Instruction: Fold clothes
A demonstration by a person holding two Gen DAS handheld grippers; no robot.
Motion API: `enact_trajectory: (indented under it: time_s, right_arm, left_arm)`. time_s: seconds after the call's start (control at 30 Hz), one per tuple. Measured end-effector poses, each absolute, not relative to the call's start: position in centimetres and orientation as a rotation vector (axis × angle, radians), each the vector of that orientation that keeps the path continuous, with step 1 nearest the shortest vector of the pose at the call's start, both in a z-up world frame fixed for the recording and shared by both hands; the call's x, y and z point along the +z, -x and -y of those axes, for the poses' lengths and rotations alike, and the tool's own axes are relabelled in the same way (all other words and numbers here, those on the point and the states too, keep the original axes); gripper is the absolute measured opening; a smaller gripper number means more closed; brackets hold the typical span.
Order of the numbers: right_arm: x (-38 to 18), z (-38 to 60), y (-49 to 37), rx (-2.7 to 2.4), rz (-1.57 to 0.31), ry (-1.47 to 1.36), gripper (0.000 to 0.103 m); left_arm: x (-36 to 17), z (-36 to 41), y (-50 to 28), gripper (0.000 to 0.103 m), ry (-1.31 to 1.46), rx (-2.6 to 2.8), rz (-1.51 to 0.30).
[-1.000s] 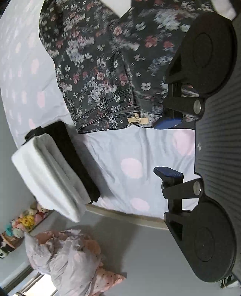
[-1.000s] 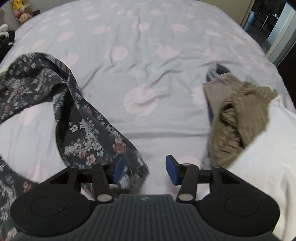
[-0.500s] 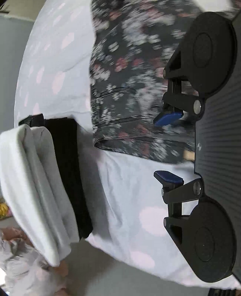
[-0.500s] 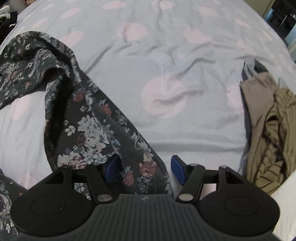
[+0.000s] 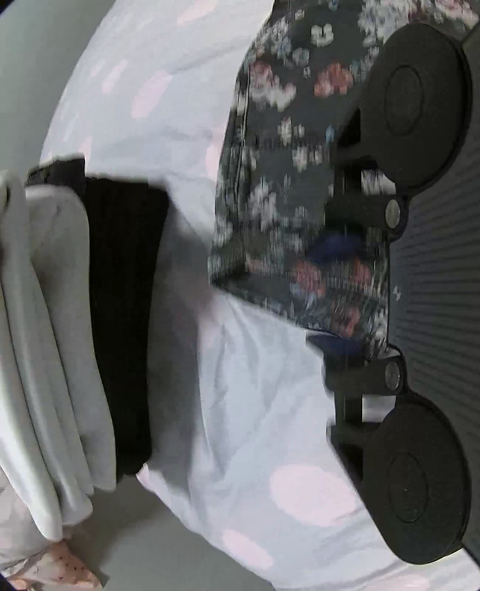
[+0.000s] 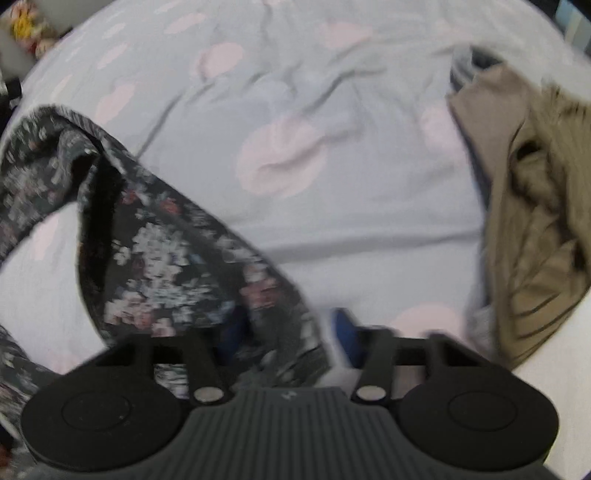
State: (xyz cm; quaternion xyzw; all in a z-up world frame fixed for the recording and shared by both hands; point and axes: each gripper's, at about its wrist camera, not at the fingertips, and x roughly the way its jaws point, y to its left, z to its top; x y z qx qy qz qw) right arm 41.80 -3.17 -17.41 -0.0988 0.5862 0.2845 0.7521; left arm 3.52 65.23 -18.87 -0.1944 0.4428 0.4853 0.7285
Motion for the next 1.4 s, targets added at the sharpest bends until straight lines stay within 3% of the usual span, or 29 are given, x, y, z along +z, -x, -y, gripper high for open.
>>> enact_trajectory:
  time_s: [0.03,0.1,0.13,0.53,0.77,0.9,1.1,1.2,1.4]
  right_arm:
    - [-17.2,2.9,-41.5,0.632,-1.268,0.214,0.021]
    - [-16.0,1.8,-40.9,0.655,-1.201,0.283,0.014]
    - [-15.4,1.3,-40.7,0.665,-1.167,0.316,0.013]
    - [-7.9,-4.2,-53.7,0.345,-0.849,0.444,0.012]
    - [-12.3,-10.2,-58.5,0.231,-0.865,0.586,0.013]
    - [-13.0,-10.3,-57.5,0.210,-0.875,0.622,0.029]
    - [-10.3,-7.2,-53.1,0.300,-0.869,0.544,0.032]
    - [-9.0,-5.7,-50.8,0.346,-0.865,0.504,0.033]
    - [-6.3,-2.9,-41.1,0.530,-0.831,0.495,0.033]
  left_arm:
    - [-18.9,-65.2,-3.7,0.022,0.431,1.080,-0.973]
    - [-19.0,-65.1,-4.1,0.005,0.426,1.110,-0.975]
    - [-18.9,-65.1,-4.2,0.004,0.415,1.129,-0.986]
    - [-17.9,-65.0,-4.4,0.004,0.358,1.165,-0.983]
    - [-18.3,-65.2,-5.0,0.005,0.308,1.150,-1.026]
    - [-16.6,-63.8,-3.9,0.011,0.205,1.125,-0.998]
    - [-11.7,-59.1,0.5,0.012,0.026,0.996,-0.974]
    - [-9.0,-56.3,3.5,0.018,-0.045,0.934,-0.964]
    - [-4.5,-50.8,8.9,0.019,-0.189,0.864,-0.958]
